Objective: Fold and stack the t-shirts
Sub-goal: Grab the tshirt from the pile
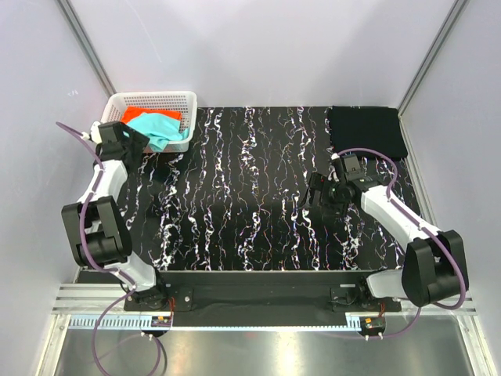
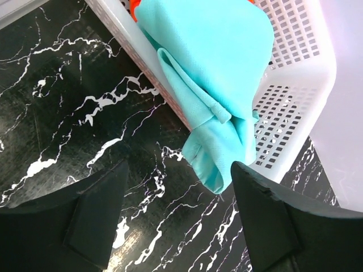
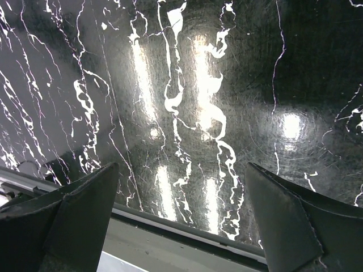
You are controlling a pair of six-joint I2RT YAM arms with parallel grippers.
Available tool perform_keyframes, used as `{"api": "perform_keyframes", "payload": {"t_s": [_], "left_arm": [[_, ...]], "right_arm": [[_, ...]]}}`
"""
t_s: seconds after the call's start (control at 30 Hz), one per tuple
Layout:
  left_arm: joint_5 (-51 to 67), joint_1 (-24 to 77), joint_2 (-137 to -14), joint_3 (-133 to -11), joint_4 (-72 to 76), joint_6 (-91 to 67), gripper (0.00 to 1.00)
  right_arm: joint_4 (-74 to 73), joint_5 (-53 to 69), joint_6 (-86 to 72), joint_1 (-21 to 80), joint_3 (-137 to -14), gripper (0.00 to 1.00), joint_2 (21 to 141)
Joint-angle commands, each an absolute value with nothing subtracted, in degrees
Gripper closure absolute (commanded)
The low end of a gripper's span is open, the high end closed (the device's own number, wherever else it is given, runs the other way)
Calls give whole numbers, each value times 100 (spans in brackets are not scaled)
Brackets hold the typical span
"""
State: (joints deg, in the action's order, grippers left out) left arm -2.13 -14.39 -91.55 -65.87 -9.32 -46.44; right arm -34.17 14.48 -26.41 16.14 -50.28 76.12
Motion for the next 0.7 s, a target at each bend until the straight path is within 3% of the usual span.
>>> {"api": "perform_keyframes", "payload": {"t_s": [0.0,0.2,0.33,0.43,0.47,0.67], "left_arm": [[-35,-1520,-9341,-6942,-694,-4711,20],[518,-1556,-10010,-7346,-352,-4869,19],[747,-1600,-10336,-7734,-317,-4790,37],[887,-1600,-10345,-7901,-237,-4930,78],[992,-1574,-10319,-7971,-255,-5000,98],[809,-1179,-9467,-8191,-369,-5449,100]], "right_arm": [[-3384,1538,-2768,1652,-5343,0,7708],[-3331,1512,-2900,1652,-5458,0,7866],[-3331,1556,-2988,1652,-5458,0,7866],[-3331,1573,-3015,1652,-5440,0,7840],[-3331,1582,-3015,1652,-5449,0,7831],[-3349,1635,-2997,1652,-5475,0,7805]]}}
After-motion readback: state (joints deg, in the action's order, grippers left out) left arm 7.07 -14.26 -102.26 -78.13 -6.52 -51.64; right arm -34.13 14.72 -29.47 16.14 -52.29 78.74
